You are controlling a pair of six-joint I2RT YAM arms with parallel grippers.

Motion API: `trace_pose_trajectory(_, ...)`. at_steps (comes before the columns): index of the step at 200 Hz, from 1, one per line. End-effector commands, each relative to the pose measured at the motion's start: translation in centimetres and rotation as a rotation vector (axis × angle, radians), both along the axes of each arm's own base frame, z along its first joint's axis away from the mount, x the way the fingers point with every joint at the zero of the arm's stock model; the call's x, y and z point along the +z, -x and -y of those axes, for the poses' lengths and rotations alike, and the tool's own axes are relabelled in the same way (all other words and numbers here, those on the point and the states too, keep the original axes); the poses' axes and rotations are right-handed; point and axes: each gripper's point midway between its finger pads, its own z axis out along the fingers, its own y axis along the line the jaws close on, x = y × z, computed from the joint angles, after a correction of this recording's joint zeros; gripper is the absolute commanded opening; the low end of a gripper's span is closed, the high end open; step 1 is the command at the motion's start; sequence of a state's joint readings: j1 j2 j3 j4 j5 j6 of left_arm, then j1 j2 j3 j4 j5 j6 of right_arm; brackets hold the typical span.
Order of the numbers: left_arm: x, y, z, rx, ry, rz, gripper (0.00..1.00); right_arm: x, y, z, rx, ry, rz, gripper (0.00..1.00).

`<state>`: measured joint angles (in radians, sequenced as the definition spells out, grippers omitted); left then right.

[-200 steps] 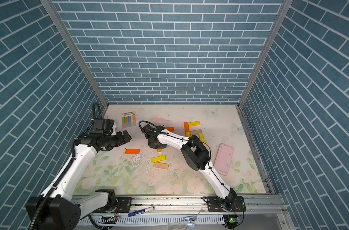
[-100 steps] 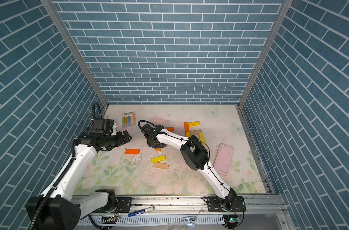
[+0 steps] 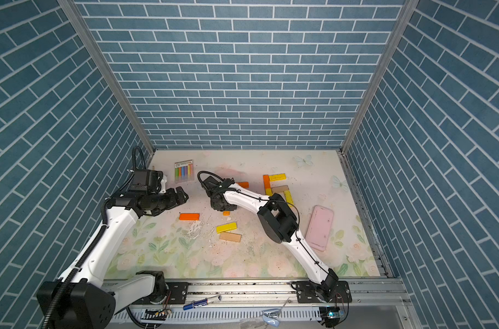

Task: Assemble the number 6 with building blocks
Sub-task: Assemble the building block at the center of the board.

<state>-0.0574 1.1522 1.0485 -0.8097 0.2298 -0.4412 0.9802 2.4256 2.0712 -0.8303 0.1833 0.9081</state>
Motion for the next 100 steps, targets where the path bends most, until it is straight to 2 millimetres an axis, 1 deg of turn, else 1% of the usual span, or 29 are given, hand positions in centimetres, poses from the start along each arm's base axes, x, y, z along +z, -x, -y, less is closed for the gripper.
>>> trace_pose_trajectory(1,-0.47,0.02,-0.22,0.019,0.008,-0.013,0.96,-2.61,0.67,1.08,-0.002,0.064,-0.054,0.35)
trace_pose_trajectory(100,-0.54,0.01,-0.14,0.015,0.011,-0.014,0.95,-2.65,0.62,1.39,-0.001,0.073,-0.053,0.36)
